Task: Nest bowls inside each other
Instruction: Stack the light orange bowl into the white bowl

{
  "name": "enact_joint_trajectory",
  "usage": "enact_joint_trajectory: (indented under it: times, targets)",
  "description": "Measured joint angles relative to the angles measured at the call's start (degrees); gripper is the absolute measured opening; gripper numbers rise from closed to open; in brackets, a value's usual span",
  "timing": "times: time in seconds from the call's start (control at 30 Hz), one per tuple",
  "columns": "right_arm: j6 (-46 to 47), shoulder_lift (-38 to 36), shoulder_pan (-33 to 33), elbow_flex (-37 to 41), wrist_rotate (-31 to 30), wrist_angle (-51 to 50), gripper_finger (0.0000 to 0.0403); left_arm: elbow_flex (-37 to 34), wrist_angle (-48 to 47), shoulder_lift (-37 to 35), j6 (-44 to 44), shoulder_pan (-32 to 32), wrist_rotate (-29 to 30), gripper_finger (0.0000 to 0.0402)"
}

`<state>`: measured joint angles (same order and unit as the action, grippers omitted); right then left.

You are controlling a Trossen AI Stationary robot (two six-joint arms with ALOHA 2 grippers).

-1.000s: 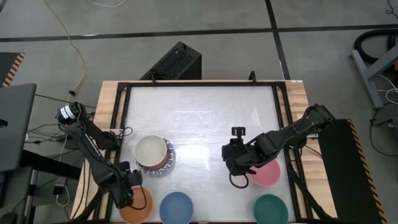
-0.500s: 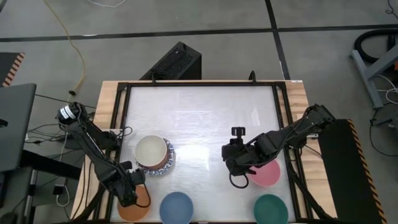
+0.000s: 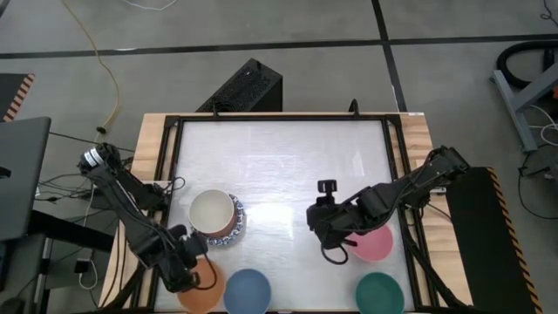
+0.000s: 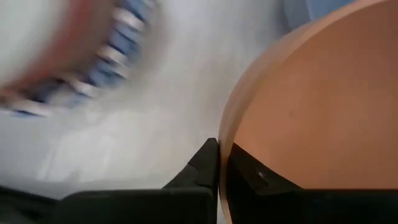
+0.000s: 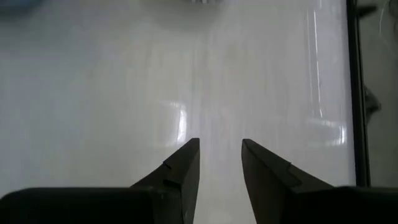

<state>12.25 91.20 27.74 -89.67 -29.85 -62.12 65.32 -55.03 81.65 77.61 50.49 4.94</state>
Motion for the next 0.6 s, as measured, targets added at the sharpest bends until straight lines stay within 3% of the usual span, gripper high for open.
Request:
enact_joint_trajectory:
  times: [0.2, 0.37, 0.6]
  targets:
    - [-7.0, 0.0, -0.6, 0.0, 0.0, 7.6, 0.0141, 8.4, -14.6, 0.0, -0.1, -5.0, 7.0, 0.0000]
    - [-16.0, 0.0, -1.5, 0.0, 0.9, 14.7, 0.0141, 14.0, -20.2, 0.0, -7.7, -11.7, 6.8, 0.0000]
    - [-34.8, 0.0, -4.0, 0.0, 20.2, 29.4, 0.0141, 18.7, -20.8, 0.0, -26.8, -21.5, 5.8, 0.0000]
